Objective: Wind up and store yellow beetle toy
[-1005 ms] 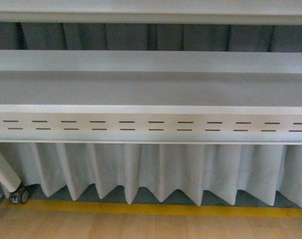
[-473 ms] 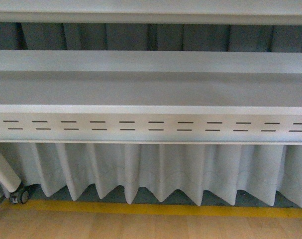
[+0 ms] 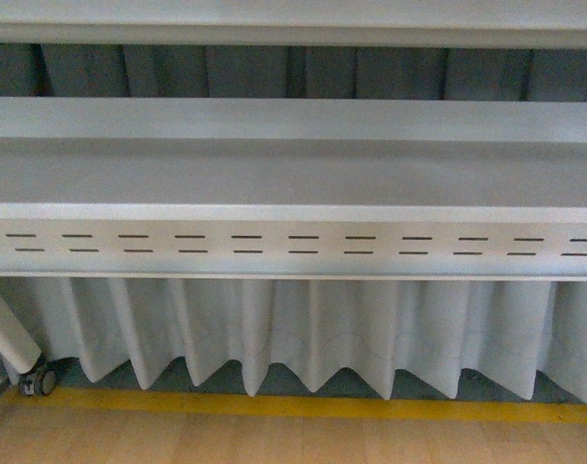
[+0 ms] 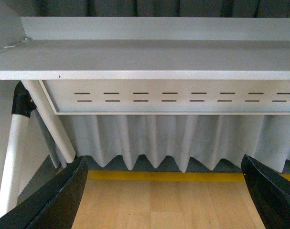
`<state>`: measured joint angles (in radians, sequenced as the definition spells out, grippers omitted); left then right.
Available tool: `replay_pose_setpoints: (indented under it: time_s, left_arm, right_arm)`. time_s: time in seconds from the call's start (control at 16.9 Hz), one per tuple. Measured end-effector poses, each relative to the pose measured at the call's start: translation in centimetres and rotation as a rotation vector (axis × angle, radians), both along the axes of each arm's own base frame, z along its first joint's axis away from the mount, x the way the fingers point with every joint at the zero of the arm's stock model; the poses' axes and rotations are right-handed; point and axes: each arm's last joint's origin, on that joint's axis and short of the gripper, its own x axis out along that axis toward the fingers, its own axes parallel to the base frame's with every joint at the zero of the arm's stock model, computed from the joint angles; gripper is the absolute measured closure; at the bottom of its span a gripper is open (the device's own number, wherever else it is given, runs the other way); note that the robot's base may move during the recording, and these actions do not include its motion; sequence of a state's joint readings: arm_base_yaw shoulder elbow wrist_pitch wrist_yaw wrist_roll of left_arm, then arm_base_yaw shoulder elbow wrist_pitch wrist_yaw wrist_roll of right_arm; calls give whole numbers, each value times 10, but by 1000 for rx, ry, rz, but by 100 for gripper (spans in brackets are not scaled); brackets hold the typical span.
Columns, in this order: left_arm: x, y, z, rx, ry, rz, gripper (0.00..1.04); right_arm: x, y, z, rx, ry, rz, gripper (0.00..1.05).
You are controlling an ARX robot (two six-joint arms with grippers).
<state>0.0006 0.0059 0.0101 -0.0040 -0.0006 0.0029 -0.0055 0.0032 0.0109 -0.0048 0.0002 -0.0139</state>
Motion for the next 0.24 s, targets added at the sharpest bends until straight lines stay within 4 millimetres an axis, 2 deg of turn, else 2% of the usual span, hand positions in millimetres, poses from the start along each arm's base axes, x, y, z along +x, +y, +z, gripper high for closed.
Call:
replay_pose_setpoints:
  time_s: [0.24]
  left_arm:
    - [0,0,0,0,0,0,7]
  right_arm:
    - [0,0,0,0,0,0,7]
